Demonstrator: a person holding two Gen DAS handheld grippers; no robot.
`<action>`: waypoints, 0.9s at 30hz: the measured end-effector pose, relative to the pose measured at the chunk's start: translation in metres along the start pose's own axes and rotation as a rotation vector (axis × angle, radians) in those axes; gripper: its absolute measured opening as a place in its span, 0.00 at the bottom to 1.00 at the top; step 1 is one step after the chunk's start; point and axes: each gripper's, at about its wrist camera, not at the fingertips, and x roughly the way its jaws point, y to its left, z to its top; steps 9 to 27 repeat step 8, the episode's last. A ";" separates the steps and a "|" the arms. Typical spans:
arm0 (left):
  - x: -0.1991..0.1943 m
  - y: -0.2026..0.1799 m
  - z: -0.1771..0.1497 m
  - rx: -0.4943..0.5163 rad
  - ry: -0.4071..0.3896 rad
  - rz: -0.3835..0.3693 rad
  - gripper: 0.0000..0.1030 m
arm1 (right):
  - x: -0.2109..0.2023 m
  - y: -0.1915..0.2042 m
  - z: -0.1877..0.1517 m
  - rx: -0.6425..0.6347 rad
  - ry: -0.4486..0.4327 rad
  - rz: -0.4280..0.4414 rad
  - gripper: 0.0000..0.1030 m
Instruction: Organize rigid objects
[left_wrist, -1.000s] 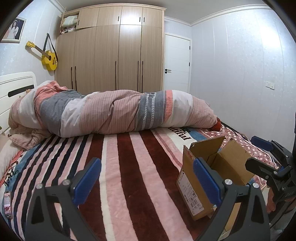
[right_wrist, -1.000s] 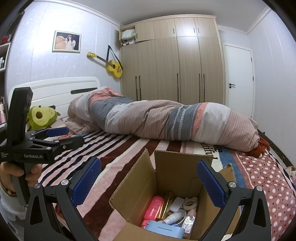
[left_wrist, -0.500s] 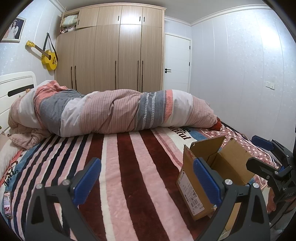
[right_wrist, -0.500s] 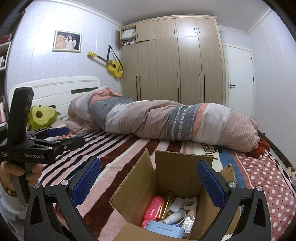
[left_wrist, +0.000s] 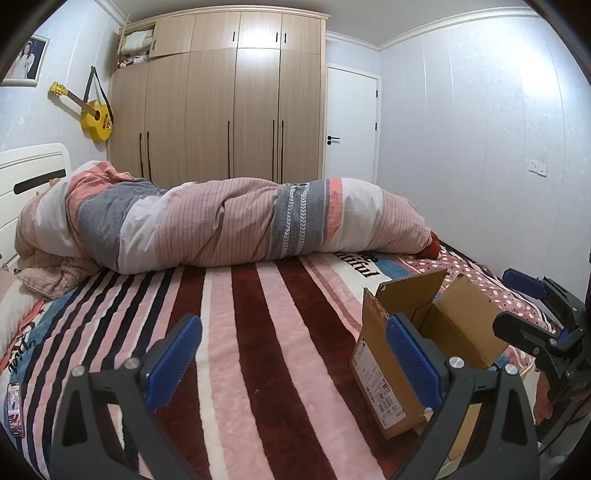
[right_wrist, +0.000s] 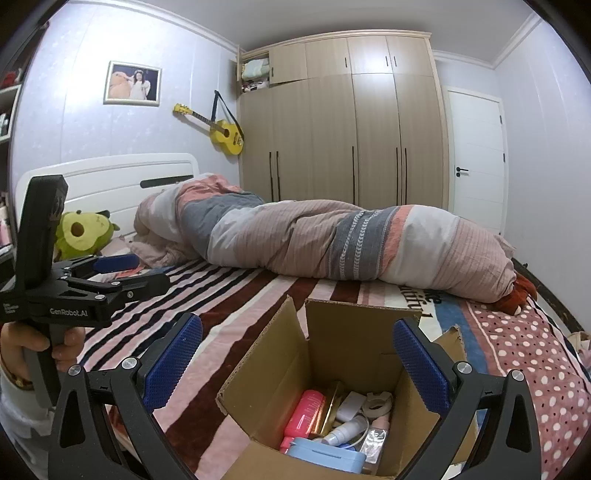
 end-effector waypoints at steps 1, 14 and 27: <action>0.000 0.000 0.000 0.001 0.000 -0.001 0.96 | 0.000 0.000 0.000 0.000 0.000 0.001 1.00; 0.003 0.002 -0.001 -0.010 0.008 -0.006 0.96 | 0.000 -0.001 -0.001 0.000 0.002 0.002 1.00; 0.003 0.002 -0.001 -0.010 0.008 -0.006 0.96 | 0.000 -0.001 -0.001 0.000 0.002 0.002 1.00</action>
